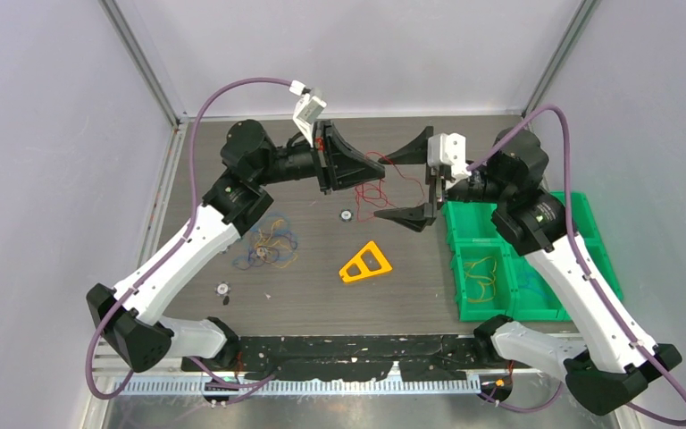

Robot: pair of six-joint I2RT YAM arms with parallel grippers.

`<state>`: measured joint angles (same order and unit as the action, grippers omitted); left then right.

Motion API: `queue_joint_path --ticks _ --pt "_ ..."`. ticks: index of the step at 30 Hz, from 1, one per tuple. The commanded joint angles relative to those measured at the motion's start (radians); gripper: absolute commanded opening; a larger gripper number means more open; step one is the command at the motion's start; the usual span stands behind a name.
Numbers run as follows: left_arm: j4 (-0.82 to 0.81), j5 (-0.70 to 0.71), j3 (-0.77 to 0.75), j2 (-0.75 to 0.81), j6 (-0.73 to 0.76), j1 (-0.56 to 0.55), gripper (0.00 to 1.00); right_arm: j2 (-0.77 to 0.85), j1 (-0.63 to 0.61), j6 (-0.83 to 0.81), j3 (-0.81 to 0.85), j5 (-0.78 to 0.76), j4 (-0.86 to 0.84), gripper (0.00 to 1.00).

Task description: Untangle the cables

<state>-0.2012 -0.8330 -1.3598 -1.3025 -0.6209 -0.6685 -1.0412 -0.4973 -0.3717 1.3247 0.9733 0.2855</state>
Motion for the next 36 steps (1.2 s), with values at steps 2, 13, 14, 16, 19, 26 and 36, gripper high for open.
queue_joint_path --ticks 2,13,14,16,19,26,36 --pt "-0.078 0.103 -0.024 0.019 -0.02 -0.003 0.0 -0.014 -0.035 0.051 0.015 -0.209 -0.042 0.96" --pt "0.04 0.395 -0.088 0.007 -0.153 -0.011 0.0 -0.022 -0.184 0.2 -0.1 -0.563 -0.351 0.74" --pt "0.045 0.404 -0.095 0.004 -0.163 -0.012 0.0 -0.024 -0.187 0.197 -0.104 -0.578 -0.357 0.72" --pt "0.05 0.41 -0.106 0.002 -0.18 -0.012 0.0 -0.03 -0.192 0.195 -0.121 -0.627 -0.381 0.66" --pt "0.049 0.406 -0.105 0.004 -0.2 -0.013 0.0 -0.035 -0.194 0.195 -0.144 -0.676 -0.436 0.48" --pt "0.046 0.386 -0.086 0.026 -0.23 -0.014 0.0 -0.031 -0.19 0.209 -0.149 -0.693 -0.486 0.1" --pt "0.042 0.349 -0.049 0.058 -0.176 0.024 0.41 0.029 -0.161 0.227 -0.16 -0.599 -0.41 0.05"
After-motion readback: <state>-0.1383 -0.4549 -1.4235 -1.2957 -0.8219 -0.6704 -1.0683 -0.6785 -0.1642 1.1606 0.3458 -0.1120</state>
